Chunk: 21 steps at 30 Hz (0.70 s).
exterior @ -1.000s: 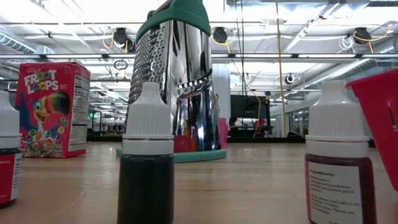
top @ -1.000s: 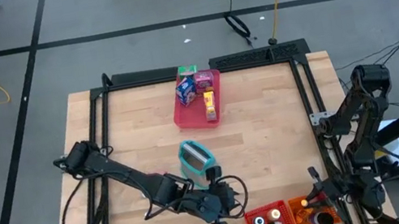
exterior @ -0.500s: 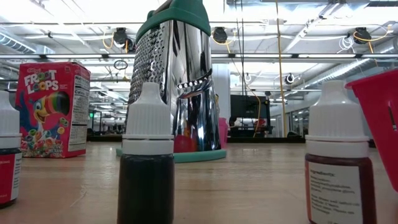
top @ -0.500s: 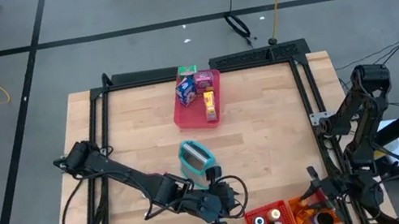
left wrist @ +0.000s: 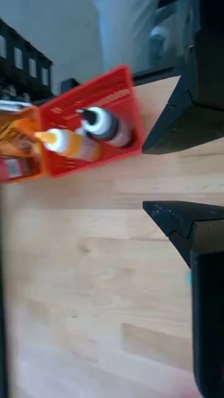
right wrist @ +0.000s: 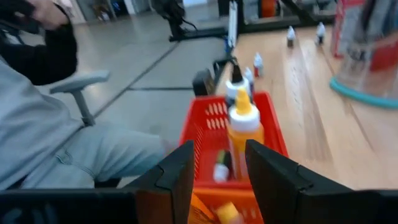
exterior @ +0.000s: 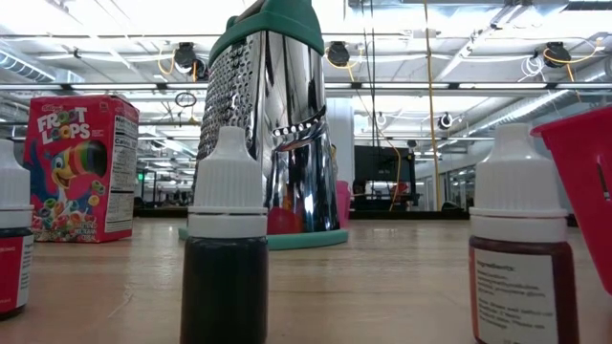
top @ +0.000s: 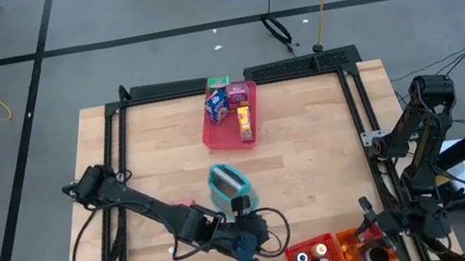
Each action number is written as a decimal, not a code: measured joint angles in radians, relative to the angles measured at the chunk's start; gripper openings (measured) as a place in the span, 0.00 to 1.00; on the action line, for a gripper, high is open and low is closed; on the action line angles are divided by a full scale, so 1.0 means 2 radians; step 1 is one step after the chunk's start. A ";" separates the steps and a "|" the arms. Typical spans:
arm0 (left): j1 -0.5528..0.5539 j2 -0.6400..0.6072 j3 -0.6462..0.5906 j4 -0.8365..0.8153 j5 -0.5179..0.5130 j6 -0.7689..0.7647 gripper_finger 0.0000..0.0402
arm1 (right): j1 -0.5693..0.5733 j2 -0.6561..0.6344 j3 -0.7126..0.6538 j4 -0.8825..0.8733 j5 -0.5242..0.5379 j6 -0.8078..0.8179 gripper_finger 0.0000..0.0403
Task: Pick & Place Kitchen Items
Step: Put the red food coloring bottle into the pink bin
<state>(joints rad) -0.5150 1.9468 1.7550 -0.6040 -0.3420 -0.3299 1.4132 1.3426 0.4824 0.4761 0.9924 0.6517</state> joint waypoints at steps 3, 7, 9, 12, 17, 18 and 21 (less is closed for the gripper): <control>-0.011 0.000 0.000 -0.028 0.000 -0.018 0.33 | 0.000 0.000 0.000 0.046 0.000 -0.050 0.33; -0.034 0.000 0.000 -0.072 -0.001 -0.045 0.33 | 0.000 0.000 0.000 0.091 0.000 -0.108 0.33; -0.048 0.000 0.000 -0.084 -0.010 -0.059 0.33 | 0.000 0.000 0.000 0.108 0.000 -0.133 0.33; -0.072 0.000 0.000 -0.091 -0.015 -0.063 0.33 | 0.000 0.000 0.000 0.131 0.001 -0.160 0.33; -0.106 0.000 -0.029 -0.089 -0.032 -0.090 0.33 | 0.000 0.000 0.000 0.154 0.001 -0.177 0.33; -0.112 0.000 -0.037 -0.089 -0.042 -0.098 0.33 | 0.000 0.000 0.000 0.156 0.001 -0.177 0.33; -0.126 0.000 -0.069 -0.066 -0.060 -0.117 0.33 | 0.000 0.000 0.000 0.156 0.001 -0.177 0.33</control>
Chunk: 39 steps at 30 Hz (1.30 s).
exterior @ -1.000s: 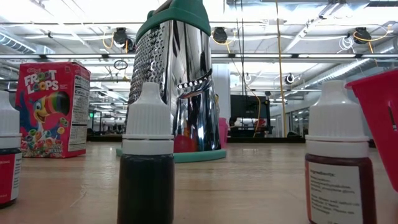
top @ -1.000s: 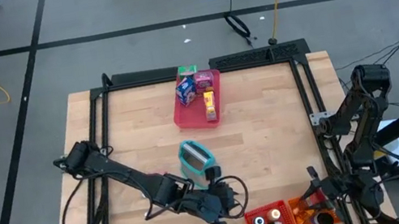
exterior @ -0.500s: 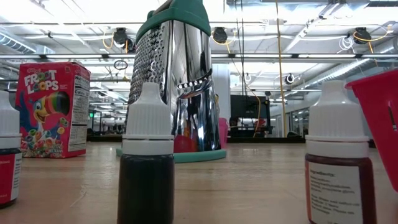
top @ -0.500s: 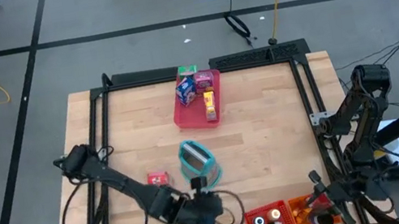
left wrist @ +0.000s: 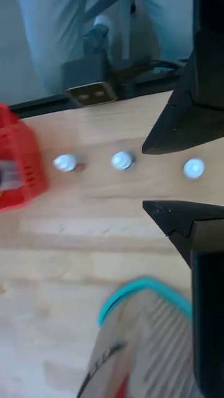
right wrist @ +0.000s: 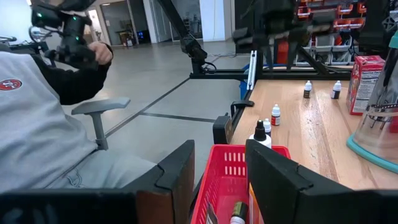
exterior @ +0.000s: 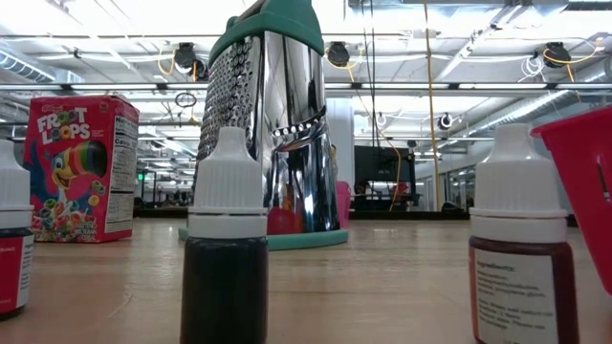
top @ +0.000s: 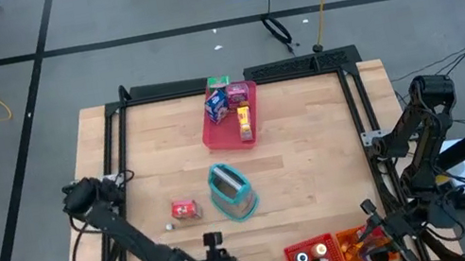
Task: Pick & Place Kitchen Items
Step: Put the red food coloring bottle into the pink bin
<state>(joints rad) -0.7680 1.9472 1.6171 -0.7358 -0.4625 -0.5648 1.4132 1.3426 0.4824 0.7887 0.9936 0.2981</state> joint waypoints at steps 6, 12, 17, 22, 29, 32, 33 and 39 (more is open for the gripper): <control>-0.017 0.000 -0.060 0.063 -0.006 -0.021 0.33 | 0.000 0.000 0.000 0.000 0.000 0.000 0.33; -0.020 0.000 -0.114 0.124 -0.005 -0.037 0.33 | 0.000 0.000 0.000 0.000 0.000 0.002 0.33; -0.019 0.000 -0.146 0.154 -0.005 -0.062 0.33 | 0.000 0.000 0.000 0.000 0.000 0.002 0.33; -0.020 0.000 -0.165 0.195 -0.005 -0.064 0.33 | 0.000 0.000 0.000 0.000 0.000 0.002 0.33; -0.020 0.000 -0.186 0.227 -0.004 -0.068 0.33 | 0.000 0.000 0.000 0.000 0.000 0.002 0.33; -0.020 0.000 -0.190 0.227 -0.004 -0.079 0.33 | 0.000 0.000 0.000 0.000 0.000 0.002 0.33; -0.020 0.000 -0.190 0.227 -0.004 -0.082 0.33 | 0.000 0.000 0.000 0.000 0.000 0.002 0.33; -0.019 0.000 -0.190 0.227 -0.005 -0.085 0.33 | 0.000 0.000 0.000 0.000 0.000 0.002 0.33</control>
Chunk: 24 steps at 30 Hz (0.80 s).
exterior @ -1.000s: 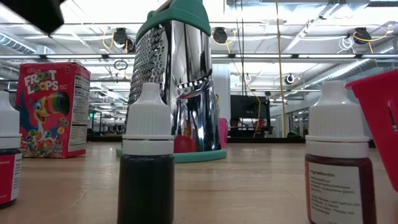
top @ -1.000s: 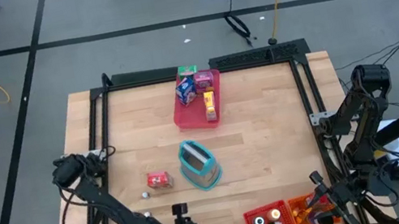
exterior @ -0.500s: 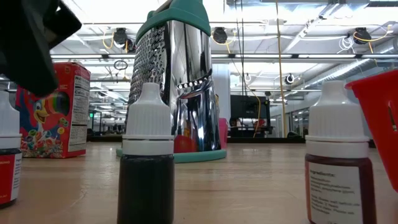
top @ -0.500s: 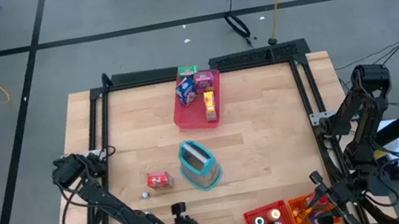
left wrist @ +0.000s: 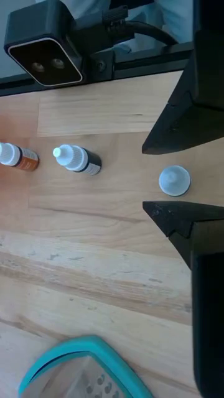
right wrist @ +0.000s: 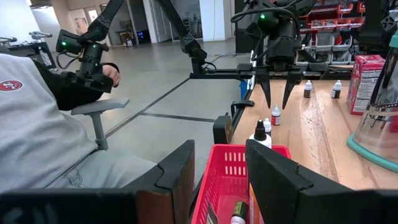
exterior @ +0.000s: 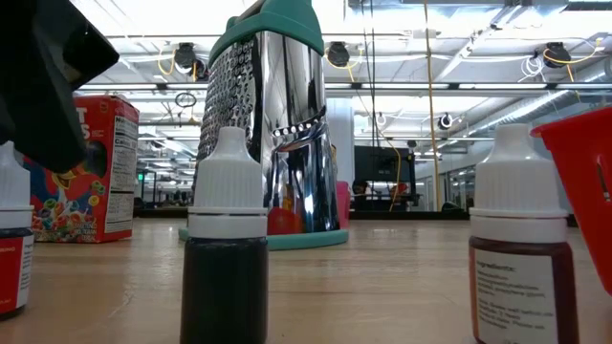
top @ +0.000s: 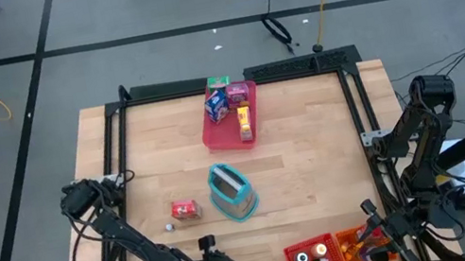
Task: Pick & Place Kitchen Items
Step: Put the red food coloring bottle into the pink bin
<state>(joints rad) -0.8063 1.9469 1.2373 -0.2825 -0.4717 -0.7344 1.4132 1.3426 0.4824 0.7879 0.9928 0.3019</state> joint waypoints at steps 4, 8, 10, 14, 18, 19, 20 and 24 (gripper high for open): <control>0.001 0.009 0.000 0.000 0.000 -0.005 0.33 | 0.000 0.000 0.000 0.000 0.000 0.000 0.33; 0.002 0.021 0.000 -0.001 0.000 -0.006 0.33 | 0.000 0.000 0.000 -0.002 0.000 0.000 0.33; 0.003 0.022 -0.001 0.000 0.000 -0.007 0.33 | 0.000 0.000 0.000 -0.002 0.000 0.000 0.33; 0.004 0.022 -0.001 0.000 0.002 -0.004 0.33 | 0.000 0.000 0.000 -0.002 0.000 0.000 0.33; 0.004 0.022 -0.001 -0.001 0.014 -0.004 0.33 | 0.000 0.000 0.000 -0.002 0.000 0.000 0.33; 0.004 0.022 -0.001 -0.003 0.015 -0.006 0.33 | 0.000 0.000 0.000 -0.002 0.000 0.000 0.33; 0.004 0.022 -0.001 -0.004 0.015 -0.008 0.33 | 0.000 0.000 0.000 -0.002 0.000 0.000 0.33; 0.004 0.022 -0.001 -0.002 0.015 -0.004 0.29 | 0.000 0.000 0.000 -0.002 0.000 0.000 0.33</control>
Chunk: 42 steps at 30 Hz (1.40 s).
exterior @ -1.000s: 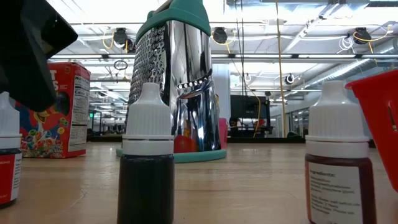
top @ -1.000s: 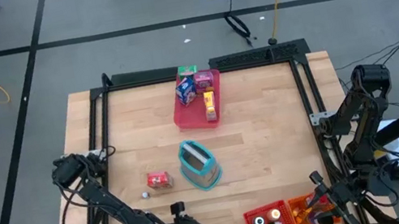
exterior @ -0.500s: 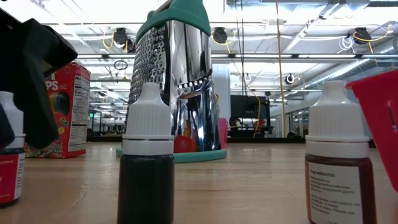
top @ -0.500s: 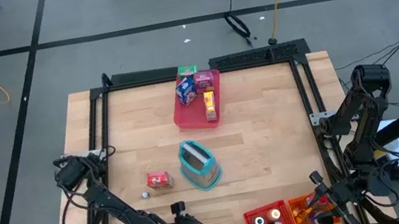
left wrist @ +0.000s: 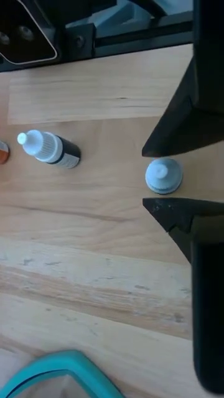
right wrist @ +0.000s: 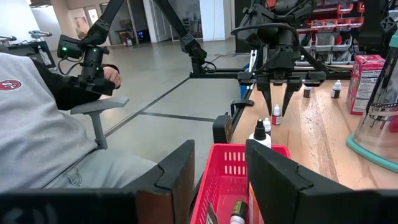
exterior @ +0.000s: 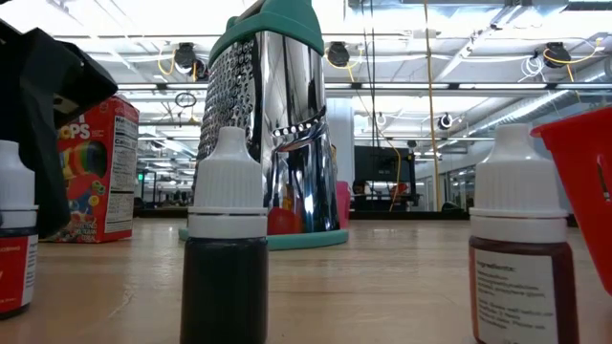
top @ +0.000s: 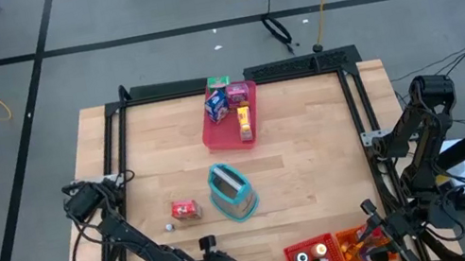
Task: Pick & Place Kitchen Items
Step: Put the red food coloring bottle into the pink bin
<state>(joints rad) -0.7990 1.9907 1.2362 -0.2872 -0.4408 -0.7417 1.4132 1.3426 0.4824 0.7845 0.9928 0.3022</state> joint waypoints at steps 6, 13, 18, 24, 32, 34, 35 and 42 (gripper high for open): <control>0.000 0.000 0.000 0.001 0.000 0.002 0.10 | 0.000 0.000 0.000 0.000 0.000 0.000 0.33; 0.000 0.000 0.000 0.002 -0.001 0.003 0.10 | 0.000 0.000 0.000 0.000 0.000 0.000 0.33; 0.000 -0.001 0.000 0.003 -0.002 0.001 0.11 | 0.000 0.000 0.000 0.000 0.000 0.000 0.33; 0.004 -0.020 0.000 0.001 0.000 0.002 0.10 | 0.000 0.000 0.000 0.000 0.000 0.000 0.33; 0.009 -0.044 0.001 0.014 -0.006 0.003 0.11 | 0.000 0.000 0.000 0.000 0.000 0.000 0.33; 0.012 -0.046 0.001 0.021 -0.005 0.007 0.12 | 0.000 0.000 0.000 0.000 0.000 0.000 0.33; 0.014 -0.046 0.001 0.028 -0.005 0.009 0.12 | 0.000 0.000 0.000 0.000 0.000 0.000 0.33; 0.031 -0.047 0.006 0.078 0.024 0.048 0.11 | 0.000 0.000 0.000 0.000 0.000 0.000 0.33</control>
<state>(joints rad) -0.7369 1.8969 1.2475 -0.1302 -0.3920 -0.6456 1.4128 1.3426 0.4824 0.7850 0.9932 0.3023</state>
